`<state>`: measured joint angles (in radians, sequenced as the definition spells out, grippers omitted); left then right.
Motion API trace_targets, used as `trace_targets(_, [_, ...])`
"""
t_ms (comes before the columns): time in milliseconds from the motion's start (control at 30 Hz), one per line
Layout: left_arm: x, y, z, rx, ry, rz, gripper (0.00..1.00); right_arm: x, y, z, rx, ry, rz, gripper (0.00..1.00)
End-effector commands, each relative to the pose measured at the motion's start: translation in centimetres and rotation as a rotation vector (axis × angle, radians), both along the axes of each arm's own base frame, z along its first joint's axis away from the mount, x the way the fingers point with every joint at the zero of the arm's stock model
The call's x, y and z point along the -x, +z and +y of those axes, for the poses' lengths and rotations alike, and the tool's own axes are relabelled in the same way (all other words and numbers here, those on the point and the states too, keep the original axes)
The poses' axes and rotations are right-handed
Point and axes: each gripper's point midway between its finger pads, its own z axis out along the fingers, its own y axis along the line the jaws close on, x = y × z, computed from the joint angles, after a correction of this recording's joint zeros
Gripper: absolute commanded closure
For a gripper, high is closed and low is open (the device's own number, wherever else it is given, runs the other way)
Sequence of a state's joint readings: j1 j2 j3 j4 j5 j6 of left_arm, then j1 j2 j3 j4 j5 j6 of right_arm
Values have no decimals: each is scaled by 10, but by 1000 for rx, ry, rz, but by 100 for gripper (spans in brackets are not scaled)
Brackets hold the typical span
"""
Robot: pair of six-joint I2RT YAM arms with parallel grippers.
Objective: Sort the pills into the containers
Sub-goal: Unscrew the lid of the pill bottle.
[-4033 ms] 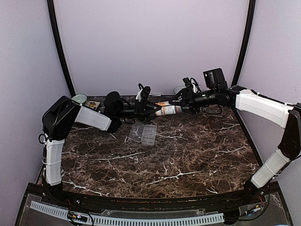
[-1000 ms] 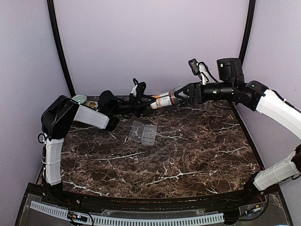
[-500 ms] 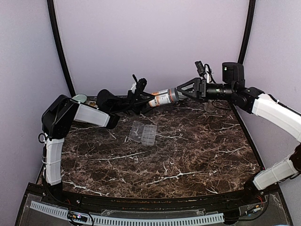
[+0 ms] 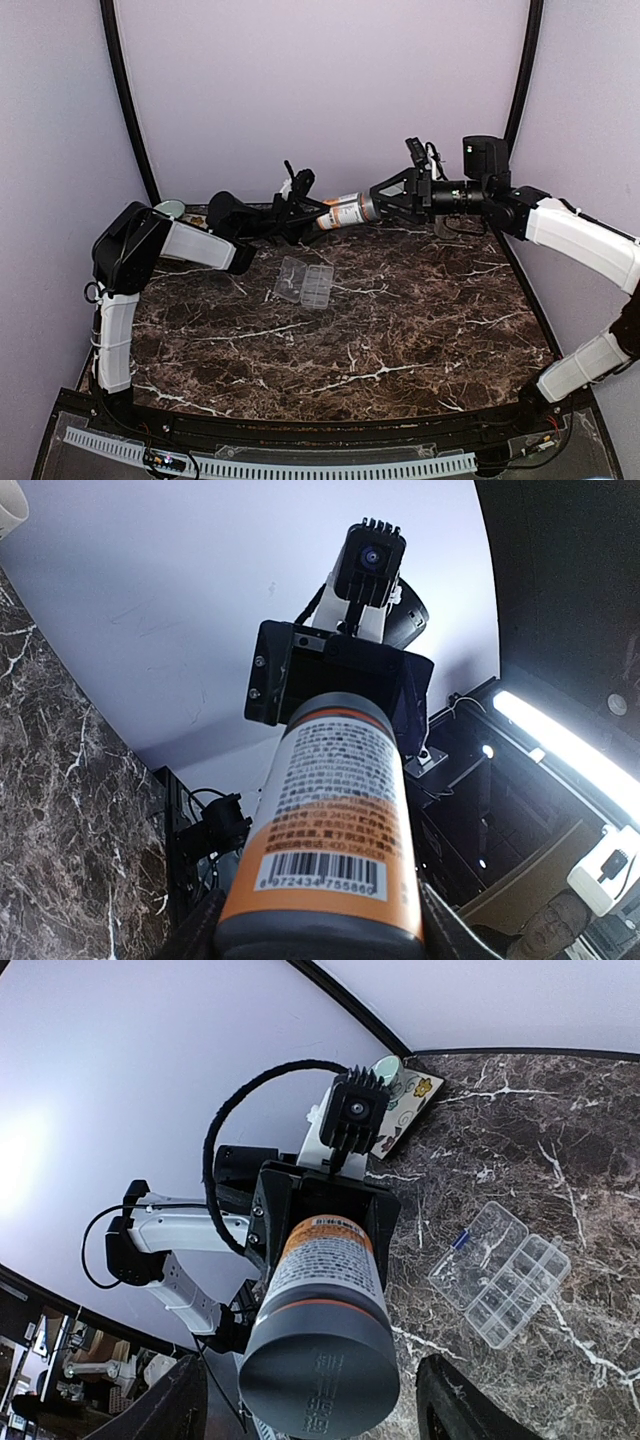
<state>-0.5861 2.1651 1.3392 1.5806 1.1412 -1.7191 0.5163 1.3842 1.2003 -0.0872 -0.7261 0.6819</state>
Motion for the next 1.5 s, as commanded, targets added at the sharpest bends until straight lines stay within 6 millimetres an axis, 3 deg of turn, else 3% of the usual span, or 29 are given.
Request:
trace_targets(0, [6, 24, 6, 63, -5, -99, 59, -3, 13, 0, -9, 4, -22, 27])
trace_targets(567, [3, 22, 0, 38, -25, -111, 59, -5, 5, 11, 19, 43, 8, 34])
trace_targets(967, [-2, 21, -4, 31, -24, -111, 59, -3, -4, 15, 99, 55, -14, 56])
trace_targets(1467, [-3, 22, -4, 41, -38, -90, 59, 9, -14, 9, 363, 14, -311, 61])
